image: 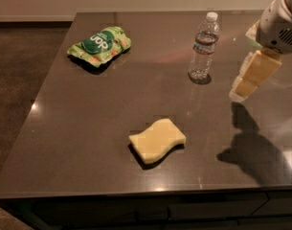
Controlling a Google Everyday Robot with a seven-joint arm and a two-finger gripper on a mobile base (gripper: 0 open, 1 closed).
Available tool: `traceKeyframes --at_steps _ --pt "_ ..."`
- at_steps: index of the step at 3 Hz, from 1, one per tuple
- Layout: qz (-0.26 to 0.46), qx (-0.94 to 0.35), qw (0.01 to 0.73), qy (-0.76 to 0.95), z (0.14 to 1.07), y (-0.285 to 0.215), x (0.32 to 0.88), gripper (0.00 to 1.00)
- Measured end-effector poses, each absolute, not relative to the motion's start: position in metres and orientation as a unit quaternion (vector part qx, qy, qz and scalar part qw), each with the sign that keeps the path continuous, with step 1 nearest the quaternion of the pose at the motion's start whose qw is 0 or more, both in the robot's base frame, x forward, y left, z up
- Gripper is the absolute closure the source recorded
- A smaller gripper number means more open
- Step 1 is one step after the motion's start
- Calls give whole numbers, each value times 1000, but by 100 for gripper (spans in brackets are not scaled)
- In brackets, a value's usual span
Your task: Move water bottle near sponge
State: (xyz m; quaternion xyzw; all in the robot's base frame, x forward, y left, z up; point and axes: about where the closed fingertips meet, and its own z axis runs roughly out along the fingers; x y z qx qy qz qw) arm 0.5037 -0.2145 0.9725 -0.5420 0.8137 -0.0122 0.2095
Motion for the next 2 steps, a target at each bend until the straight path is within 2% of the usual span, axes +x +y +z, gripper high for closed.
traceKeyframes --at_steps 2 --pt "12 -476 250 843 965 -220 564 0"
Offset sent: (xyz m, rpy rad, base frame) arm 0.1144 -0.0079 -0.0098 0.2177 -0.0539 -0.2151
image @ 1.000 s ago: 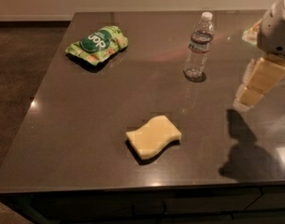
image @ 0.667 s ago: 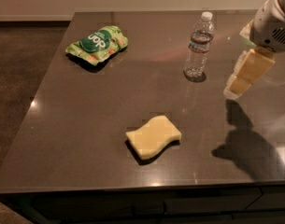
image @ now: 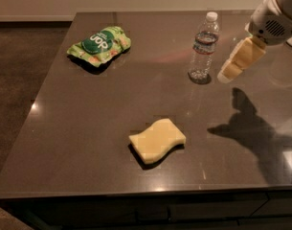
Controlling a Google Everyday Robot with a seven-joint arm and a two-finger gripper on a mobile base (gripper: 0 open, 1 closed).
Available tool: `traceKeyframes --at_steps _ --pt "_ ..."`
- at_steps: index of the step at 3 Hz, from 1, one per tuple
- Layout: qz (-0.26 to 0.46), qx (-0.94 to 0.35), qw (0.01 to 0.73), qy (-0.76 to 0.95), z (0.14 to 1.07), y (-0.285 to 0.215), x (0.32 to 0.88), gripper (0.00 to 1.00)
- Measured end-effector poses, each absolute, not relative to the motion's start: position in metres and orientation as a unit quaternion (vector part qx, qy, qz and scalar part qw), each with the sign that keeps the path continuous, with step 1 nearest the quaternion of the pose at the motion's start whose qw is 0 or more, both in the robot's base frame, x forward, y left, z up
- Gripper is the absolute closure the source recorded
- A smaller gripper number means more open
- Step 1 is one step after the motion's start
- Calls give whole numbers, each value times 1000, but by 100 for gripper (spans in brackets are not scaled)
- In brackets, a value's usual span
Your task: Move water bottle near sponge
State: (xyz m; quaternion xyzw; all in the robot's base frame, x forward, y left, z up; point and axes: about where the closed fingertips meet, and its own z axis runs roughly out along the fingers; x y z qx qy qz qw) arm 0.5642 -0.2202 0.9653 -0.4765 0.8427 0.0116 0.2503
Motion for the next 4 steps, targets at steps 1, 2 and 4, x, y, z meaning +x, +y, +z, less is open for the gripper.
traceKeyframes --at_steps 1,2,4 --pt "29 -451 279 848 964 -215 598 0" --pt "44 -436 297 848 961 -206 624 0" --pt "74 -424 321 844 952 -186 660 0"
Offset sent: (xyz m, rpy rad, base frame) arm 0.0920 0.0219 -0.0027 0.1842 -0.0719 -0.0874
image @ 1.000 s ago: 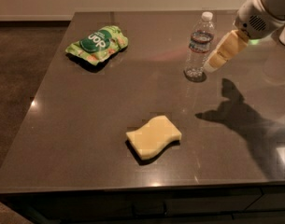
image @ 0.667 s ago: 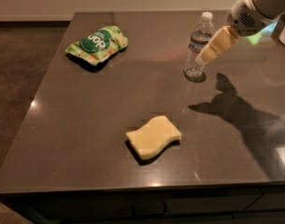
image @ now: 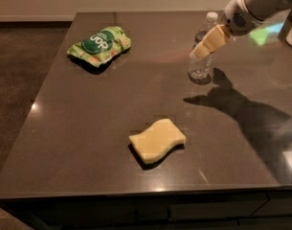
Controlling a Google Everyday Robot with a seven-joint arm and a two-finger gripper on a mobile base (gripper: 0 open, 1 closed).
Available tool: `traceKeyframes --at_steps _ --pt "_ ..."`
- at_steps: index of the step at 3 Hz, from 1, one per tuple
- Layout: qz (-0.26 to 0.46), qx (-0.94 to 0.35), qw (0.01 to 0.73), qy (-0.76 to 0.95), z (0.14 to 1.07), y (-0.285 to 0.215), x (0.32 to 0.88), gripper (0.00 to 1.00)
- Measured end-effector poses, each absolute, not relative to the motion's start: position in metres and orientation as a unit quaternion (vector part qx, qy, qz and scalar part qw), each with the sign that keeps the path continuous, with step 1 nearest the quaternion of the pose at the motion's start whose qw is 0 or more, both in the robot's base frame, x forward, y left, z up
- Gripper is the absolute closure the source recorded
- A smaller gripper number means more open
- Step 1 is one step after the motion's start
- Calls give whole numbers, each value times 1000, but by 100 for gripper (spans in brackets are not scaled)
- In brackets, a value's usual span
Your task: Move water bottle near sponge
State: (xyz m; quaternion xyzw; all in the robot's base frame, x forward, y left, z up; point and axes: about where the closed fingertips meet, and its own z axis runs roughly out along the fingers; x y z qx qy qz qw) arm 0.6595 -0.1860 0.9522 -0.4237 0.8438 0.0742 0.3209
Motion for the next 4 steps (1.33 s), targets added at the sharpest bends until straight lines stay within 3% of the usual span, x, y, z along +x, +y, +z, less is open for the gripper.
traceKeyframes --at_steps 1,4 --pt "86 -423 328 840 949 -179 669 18" --pt "106 -437 340 826 956 -176 660 88"
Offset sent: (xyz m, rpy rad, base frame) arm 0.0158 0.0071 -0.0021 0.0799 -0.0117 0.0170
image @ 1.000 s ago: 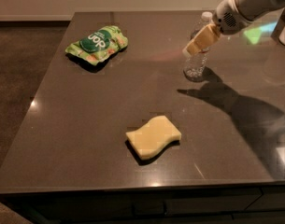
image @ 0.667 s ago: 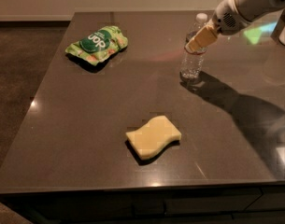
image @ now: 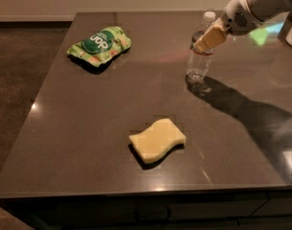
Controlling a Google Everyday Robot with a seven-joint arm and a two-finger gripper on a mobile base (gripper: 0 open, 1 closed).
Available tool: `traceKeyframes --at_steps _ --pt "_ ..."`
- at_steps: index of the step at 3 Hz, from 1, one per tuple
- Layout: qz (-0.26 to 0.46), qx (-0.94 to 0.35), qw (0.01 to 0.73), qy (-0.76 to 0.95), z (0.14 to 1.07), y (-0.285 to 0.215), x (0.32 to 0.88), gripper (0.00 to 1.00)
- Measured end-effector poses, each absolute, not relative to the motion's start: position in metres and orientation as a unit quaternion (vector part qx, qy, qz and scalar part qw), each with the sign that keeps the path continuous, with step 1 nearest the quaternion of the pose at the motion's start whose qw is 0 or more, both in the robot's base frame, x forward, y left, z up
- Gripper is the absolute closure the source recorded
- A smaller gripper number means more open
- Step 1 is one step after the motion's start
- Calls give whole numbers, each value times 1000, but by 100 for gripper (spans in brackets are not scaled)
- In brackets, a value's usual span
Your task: Move water bottle near sponge
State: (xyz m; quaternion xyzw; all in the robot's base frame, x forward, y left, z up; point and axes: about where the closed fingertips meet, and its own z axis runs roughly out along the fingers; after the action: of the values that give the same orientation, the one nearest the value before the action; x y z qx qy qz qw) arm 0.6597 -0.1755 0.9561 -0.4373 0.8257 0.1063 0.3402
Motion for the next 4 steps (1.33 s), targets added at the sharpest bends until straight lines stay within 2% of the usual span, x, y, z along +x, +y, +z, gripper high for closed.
traceKeyframes --at_steps 1,3,4 --pt "111 -456 346 812 970 -173 636 100" --pt "125 -506 353 777 996 -161 580 100" --pt "159 -538 334 757 993 -148 546 100"
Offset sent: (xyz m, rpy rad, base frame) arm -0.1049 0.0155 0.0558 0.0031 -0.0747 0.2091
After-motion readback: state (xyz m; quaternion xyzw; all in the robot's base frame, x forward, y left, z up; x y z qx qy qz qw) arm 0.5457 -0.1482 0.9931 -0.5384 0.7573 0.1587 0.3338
